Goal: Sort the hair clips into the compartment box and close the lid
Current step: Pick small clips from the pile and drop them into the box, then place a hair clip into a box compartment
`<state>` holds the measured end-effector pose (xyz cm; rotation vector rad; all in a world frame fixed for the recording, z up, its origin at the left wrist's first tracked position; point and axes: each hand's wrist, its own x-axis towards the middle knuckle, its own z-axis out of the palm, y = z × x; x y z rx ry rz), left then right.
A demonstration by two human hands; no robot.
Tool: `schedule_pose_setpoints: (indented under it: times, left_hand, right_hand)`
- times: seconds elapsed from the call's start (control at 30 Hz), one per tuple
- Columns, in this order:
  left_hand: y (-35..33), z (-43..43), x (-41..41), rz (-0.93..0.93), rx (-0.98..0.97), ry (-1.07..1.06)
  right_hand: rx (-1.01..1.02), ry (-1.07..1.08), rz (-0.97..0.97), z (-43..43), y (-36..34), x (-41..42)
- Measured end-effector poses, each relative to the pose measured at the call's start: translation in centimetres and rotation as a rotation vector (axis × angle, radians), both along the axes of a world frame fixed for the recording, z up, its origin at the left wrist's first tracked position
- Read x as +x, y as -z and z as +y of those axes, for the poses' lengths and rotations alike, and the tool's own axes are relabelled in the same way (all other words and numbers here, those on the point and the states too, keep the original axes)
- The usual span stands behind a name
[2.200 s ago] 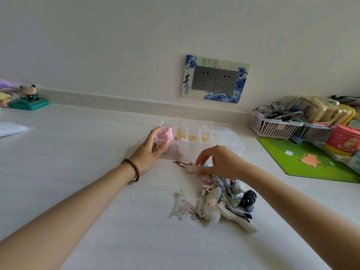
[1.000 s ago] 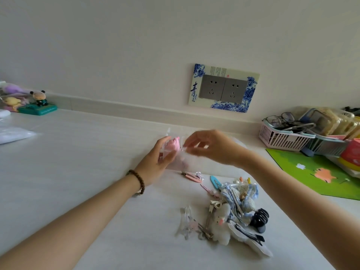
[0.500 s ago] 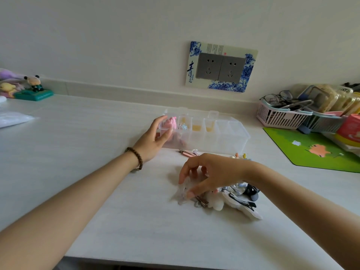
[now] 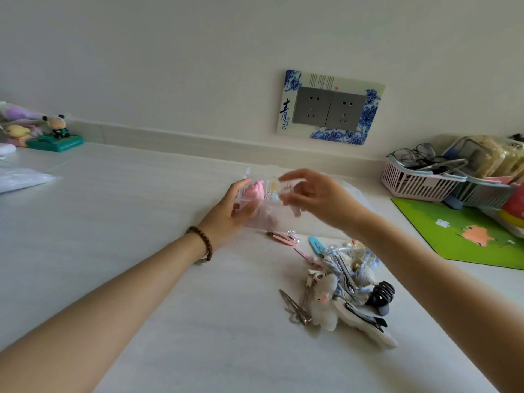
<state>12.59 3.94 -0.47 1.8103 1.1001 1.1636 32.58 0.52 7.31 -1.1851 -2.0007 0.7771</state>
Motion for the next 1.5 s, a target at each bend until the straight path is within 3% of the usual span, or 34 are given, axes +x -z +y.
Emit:
schedule_pose_setpoints:
  times: [0.13,0.27,0.43,0.53,0.6,0.7,0.8,0.97,1.27,1.5]
  left_hand:
    - [0.1,0.1,0.0,0.016,-0.006,-0.019]
    - [0.2,0.2,-0.1,0.004,-0.008,-0.002]
    - [0.3,0.3,-0.1,0.016,-0.005,0.004]
    - [0.3,0.3,-0.2,0.019,0.002,-0.002]
    - [0.3,0.3,-0.1,0.021,0.01,-0.005]
    - [0.2,0.1,0.1,-0.003,0.0,-0.006]
    - [0.2,0.2,0.3,0.002,0.011,-0.03]
    - [0.3,0.0,0.3,0.017,0.028,-0.043]
    - [0.4,0.1,0.1,0.037,0.021,-0.019]
    - [0.5,0.4,0.1,0.031,0.022,-0.021]
  right_hand:
    - [0.014,0.146,0.099,3.3,-1.3,-0.6]
    - [0.014,0.259,0.008,5.7,-0.4,-1.6]
    - [0.135,0.276,-0.288,5.8,0.4,-1.5]
    - [0.287,0.262,-0.23,3.8,-0.5,-0.7]
    - [0.249,0.167,-0.19,2.0,-1.1,0.4]
    - [0.042,0.06,-0.424,-0.6,-0.9,2.5]
    - [0.009,0.1,-0.64,-1.8,0.8,3.9]
    - [-0.001,0.163,-0.656,-2.3,2.1,3.9]
    - [-0.016,0.01,-0.489,-2.7,3.1,2.2]
    - [-0.015,-0.007,-0.598,-2.9,2.8,3.2]
